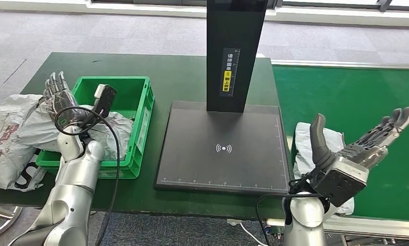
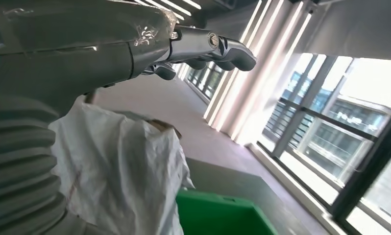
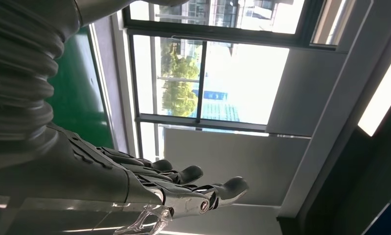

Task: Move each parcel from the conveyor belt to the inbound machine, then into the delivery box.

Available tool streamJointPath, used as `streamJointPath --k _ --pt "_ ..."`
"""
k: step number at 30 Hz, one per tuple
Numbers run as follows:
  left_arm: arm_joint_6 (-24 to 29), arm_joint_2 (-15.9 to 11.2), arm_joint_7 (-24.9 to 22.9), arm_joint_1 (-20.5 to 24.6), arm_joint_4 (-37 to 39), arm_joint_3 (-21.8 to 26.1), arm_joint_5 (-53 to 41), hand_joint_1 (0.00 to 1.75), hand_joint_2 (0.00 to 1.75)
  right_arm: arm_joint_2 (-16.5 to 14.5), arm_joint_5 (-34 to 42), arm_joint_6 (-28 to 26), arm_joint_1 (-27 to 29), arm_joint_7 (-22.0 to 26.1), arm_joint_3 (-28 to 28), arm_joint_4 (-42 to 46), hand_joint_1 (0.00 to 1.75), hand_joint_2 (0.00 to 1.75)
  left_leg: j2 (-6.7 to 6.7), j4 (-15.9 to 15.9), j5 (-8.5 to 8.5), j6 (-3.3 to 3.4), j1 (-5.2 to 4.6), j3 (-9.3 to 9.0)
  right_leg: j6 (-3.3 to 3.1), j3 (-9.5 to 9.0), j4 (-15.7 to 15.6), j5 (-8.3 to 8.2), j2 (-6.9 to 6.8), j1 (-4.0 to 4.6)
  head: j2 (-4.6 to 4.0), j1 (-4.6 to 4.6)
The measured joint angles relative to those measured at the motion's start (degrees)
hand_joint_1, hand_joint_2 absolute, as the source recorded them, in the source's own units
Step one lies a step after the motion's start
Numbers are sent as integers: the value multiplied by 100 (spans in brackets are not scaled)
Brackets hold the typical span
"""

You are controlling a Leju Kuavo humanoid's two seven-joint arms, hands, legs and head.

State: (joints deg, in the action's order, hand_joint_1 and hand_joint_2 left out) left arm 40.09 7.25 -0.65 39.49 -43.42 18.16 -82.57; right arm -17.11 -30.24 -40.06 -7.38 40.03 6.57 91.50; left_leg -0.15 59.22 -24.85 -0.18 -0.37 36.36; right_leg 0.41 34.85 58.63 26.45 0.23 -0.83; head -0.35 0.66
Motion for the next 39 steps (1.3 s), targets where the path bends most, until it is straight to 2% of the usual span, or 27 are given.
streamJointPath --k 2,6,8,10,12,13,15,16,18,23,26,30,35,39 --pt "0 87 426 69 140 251 213 0 0 0 -22 0 0 1 -10 -19 0 175 0 0 0 0 0 0 0 0 0 0 0 0 0 0" --pt "1 226 841 141 276 641 351 0 175 0 -53 0 0 1 -36 -52 0 175 1 0 0 0 -1 0 1 0 0 -1 1 0 0 -1" --pt "1 310 1292 152 265 838 511 0 175 0 -198 0 0 -16 -92 -92 0 175 0 0 0 0 0 0 0 0 0 0 1 0 0 0" --pt "3 435 2244 171 194 1161 1009 0 175 0 -704 -1 -12 -200 -248 -236 0 175 -3 0 0 0 1 1 0 -1 0 0 -1 1 0 1" --pt "-13 559 3297 180 122 1464 2027 0 175 0 -1586 2 -49 -637 -482 -513 0 175 -7 0 0 0 0 1 1 -4 0 0 -4 1 0 1" --pt "-44 609 3664 137 44 1504 2746 0 175 0 -2106 5 -100 -890 -635 -696 0 175 -7 0 0 0 0 1 1 -5 0 0 -4 0 0 1" --pt "-99 685 4006 -117 -309 1258 4260 0 175 -8 -3153 11 -275 -1348 -1065 -1103 0 175 -4 0 -1 1 -1 0 1 -5 -1 -1 -3 -1 0 1" --pt "-99 724 4051 -330 -587 1006 4868 0 175 -22 -3617 11 -391 -1521 -1345 -1306 0 175 -5 0 -1 1 -2 0 2 -5 -2 -1 -3 -1 0 1" --pt "-55 806 4081 -821 -1316 429 5434 0 175 -63 -4336 10 -596 -1760 -1990 -1698 0 175 -16 1 -1 2 -2 2 3 -7 -3 -1 -12 -2 0 1" --pt "-11 1030 4100 -1910 -3067 -804 5463 0 175 -145 -5355 5 -903 -2134 -3348 -2437 0 175 -41 1 -8 12 -6 6 11 -13 -9 8 -35 -5 0 2" --pt "-11 1098 4098 -2281 -3733 -1300 5492 0 175 -173 -5630 3 -991 -2217 -3936 -2740 0 175 -38 1 -12 13 -6 9 14 -12 -11 10 -32 -5 0 2" --pt "-11 1136 4093 -2507 -4217 -1645 5556 0 175 -199 -5680 -1 -1058 -2332 -4305 -2965 0 175 -29 1 -13 11 -3 7 13 -9 -10 10 -28 -2 0 2" --pt "-11 1070 4091 -2658 -4569 -2032 5894 0 175 -157 -5601 -2 -1107 -2941 -4390 -3293 0 175 -24 1 -11 9 1 4 12 -9 -10 10 -26 1 0 2" --pt "-11 1004 4091 -2761 -4773 -2291 5967 0 175 -61 -5498 -3 -1160 -3014 -4467 -3607 0 175 -25 1 -10 9 -1 4 12 -10 -10 10 -25 0 0 2"
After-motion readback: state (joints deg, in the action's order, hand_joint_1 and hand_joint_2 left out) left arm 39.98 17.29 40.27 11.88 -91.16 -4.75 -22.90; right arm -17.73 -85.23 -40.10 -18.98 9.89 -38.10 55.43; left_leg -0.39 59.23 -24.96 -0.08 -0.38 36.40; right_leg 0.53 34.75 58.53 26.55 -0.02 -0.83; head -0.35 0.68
